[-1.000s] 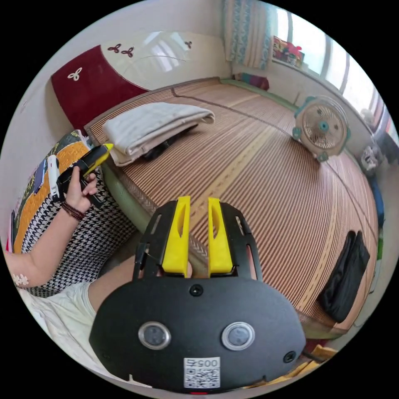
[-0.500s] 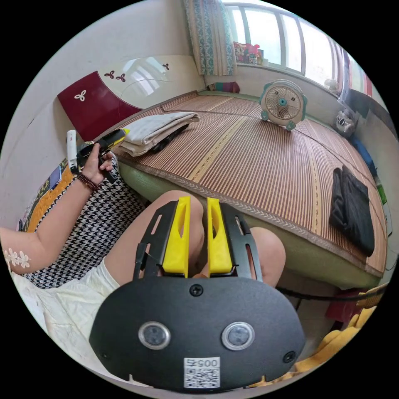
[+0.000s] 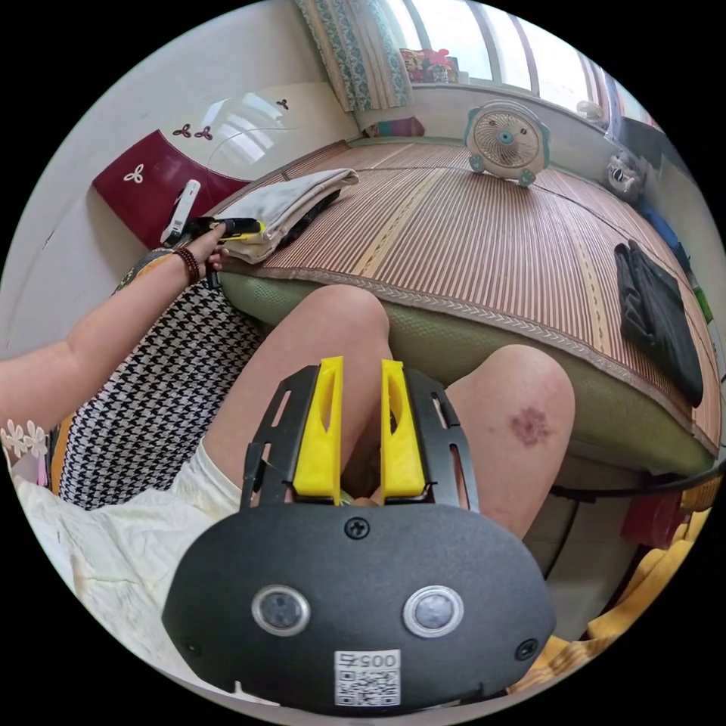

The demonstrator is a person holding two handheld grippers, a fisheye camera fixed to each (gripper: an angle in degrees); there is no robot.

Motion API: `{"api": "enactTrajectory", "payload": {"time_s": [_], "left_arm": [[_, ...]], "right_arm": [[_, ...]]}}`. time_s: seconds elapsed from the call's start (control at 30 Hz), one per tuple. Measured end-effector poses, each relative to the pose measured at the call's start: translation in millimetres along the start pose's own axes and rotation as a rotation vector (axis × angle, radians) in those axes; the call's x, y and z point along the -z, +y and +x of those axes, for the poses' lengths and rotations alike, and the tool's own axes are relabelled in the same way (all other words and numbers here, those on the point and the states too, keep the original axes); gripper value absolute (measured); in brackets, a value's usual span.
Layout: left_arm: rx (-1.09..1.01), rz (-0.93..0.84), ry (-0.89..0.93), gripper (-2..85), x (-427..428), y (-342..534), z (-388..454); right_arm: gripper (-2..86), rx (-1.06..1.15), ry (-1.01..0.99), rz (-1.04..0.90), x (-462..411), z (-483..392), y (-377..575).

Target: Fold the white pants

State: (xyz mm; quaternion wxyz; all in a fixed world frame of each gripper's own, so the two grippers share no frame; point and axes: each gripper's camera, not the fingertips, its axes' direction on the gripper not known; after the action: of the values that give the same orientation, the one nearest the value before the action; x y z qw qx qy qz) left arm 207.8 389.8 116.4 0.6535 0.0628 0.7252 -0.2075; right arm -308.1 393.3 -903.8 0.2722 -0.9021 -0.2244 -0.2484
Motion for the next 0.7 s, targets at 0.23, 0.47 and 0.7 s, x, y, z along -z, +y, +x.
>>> {"api": "enactTrajectory", "payload": {"time_s": [0.23, 0.47, 0.7], "left_arm": [[-0.031, 0.016, -0.032, 10.6, -19, -9, 22], [-0.037, 0.007, -0.050, 10.6, -28, -10, 37], [0.002, 0.042, -0.034, 10.2, -19, 12, 41]], "right_arm": [[7.1, 0.009, -0.005, -0.019, -7, -8, -8], [7.1, 0.009, -0.006, -0.022, -11, -22, -7], [7.1, 0.002, 0.045, 0.043, 18, -26, 13]]}}
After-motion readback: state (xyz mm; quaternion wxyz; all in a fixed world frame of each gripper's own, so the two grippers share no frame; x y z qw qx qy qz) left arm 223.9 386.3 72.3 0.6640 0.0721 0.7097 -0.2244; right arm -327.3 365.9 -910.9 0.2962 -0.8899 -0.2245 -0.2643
